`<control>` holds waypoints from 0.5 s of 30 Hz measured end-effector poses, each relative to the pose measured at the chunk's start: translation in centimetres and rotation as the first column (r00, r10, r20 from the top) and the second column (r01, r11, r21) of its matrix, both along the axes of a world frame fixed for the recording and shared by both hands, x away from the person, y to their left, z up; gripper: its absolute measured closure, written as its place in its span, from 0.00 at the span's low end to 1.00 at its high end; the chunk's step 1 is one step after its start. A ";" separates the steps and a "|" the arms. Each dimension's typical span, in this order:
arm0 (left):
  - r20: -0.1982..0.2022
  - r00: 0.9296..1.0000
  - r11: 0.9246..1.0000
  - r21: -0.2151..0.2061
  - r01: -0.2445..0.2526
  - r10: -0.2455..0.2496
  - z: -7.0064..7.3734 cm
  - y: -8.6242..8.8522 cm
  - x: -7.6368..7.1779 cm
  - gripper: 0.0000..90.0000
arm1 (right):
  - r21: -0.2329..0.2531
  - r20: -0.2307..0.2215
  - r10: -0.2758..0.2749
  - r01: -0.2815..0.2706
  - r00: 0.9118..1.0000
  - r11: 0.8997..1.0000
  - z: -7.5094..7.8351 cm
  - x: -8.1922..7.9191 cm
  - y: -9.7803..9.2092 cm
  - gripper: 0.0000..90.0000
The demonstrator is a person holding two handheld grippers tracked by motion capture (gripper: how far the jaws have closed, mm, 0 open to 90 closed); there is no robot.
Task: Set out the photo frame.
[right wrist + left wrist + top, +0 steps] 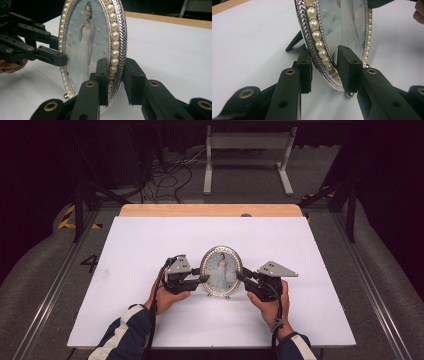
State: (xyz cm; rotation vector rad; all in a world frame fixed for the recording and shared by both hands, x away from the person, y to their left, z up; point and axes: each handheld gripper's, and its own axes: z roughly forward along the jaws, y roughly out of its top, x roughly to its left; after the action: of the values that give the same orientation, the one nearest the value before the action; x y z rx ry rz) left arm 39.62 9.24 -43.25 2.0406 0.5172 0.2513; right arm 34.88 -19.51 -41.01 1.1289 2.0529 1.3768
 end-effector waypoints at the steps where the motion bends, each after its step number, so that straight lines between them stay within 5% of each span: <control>1: -0.002 1.000 1.000 0.004 -0.003 0.003 0.0 0.0 -0.1 0.74 | -0.002 0.000 -0.002 0.002 1.000 1.000 0.0 0.1 0.0 0.83; 15: 0.054 0.998 1.000 0.010 -0.025 0.025 0.6 0.7 -0.7 0.68 | -0.020 -0.004 -0.006 0.006 1.000 1.000 -0.3 0.3 0.2 0.78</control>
State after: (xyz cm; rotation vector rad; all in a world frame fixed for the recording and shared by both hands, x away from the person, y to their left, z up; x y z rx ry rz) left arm 38.89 9.90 -42.62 2.0327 0.5089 0.3239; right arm 35.14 -19.30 -41.31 1.1293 2.0600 1.3499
